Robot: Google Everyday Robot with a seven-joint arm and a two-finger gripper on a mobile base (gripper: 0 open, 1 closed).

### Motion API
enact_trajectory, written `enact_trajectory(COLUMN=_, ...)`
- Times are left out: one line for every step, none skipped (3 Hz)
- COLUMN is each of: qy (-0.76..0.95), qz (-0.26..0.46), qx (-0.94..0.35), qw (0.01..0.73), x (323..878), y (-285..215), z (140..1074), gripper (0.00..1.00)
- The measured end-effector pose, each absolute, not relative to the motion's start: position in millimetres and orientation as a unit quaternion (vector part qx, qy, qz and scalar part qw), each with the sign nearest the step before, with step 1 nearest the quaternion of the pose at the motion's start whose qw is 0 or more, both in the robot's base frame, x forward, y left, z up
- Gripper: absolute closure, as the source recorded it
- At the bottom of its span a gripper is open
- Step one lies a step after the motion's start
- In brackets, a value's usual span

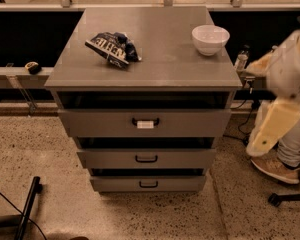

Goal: Open middle drawer

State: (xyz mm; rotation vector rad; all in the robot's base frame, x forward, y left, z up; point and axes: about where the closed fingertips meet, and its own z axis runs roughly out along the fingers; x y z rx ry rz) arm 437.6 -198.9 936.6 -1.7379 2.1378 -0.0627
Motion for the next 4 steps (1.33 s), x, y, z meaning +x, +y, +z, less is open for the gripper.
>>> enact_trajectory(qy=0.757, qz=-0.007, qx=-0.623, qw=0.198, x=426.1, y=-198.7, z=865.5, gripper=0.0)
enact_trajectory(qy=0.761, qz=-0.008, qx=-0.618, qw=0.198, x=422.3, y=-199.3, z=828.3, gripper=0.0)
enact_trajectory(qy=0.761, qz=-0.008, qx=-0.618, qw=0.198, x=422.3, y=-199.2, z=828.2, gripper=0.0)
enact_trajectory(qy=0.756, qz=-0.001, qx=-0.622, qw=0.205, x=426.5, y=-192.2, z=791.2, gripper=0.0)
